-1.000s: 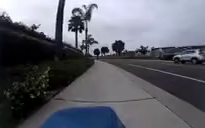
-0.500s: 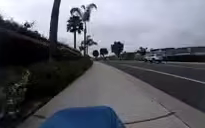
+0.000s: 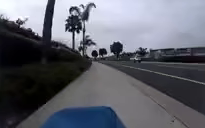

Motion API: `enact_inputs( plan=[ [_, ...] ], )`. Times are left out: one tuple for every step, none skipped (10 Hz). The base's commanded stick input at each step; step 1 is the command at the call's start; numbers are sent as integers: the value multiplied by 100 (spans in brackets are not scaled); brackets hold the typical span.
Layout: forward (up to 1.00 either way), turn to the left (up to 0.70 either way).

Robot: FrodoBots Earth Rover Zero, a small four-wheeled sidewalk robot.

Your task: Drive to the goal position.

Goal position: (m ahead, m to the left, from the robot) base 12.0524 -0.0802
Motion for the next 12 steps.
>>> enact_inputs(
  plan=[
    [100, 0],
    [100, 0],
    [100, 0],
    [100, 0],
    [100, 0],
    [100, 0],
    [100, 0],
    [100, 0],
    [100, 0],
    [100, 0],
    [100, 24],
    [100, 27]
  ],
)
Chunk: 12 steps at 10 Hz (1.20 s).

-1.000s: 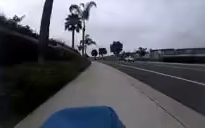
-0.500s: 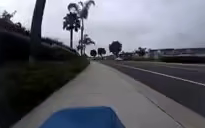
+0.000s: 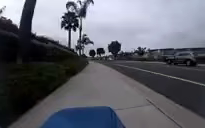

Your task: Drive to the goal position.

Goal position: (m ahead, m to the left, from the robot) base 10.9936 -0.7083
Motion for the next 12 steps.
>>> enact_inputs(
  plan=[
    [100, 27],
    [100, 27],
    [100, 27],
    [100, 27],
    [100, 6],
    [100, 0],
    [100, 0],
    [100, 0],
    [100, 0],
    [100, 0],
    [100, 0],
    [100, 0]
  ],
)
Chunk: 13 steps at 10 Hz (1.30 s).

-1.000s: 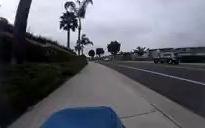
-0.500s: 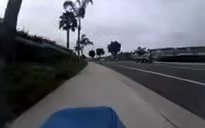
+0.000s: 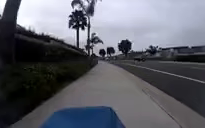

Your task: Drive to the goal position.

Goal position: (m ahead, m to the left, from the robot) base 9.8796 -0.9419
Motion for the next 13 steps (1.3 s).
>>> enact_inputs(
  plan=[
    [100, 0],
    [100, 0],
    [100, 0],
    [100, 0],
    [100, 0],
    [100, 0],
    [100, 0],
    [100, 0],
    [100, 0],
    [100, 0],
    [100, 0],
    [100, 0],
    [100, 0]
  ],
)
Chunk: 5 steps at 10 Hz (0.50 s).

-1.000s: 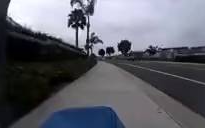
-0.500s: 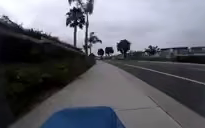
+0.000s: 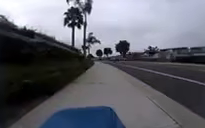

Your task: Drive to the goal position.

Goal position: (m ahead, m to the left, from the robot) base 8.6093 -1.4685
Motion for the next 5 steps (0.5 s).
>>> enact_inputs(
  plan=[
    [100, 0],
    [100, 0],
    [100, 0],
    [100, 0],
    [100, 0]
  ],
)
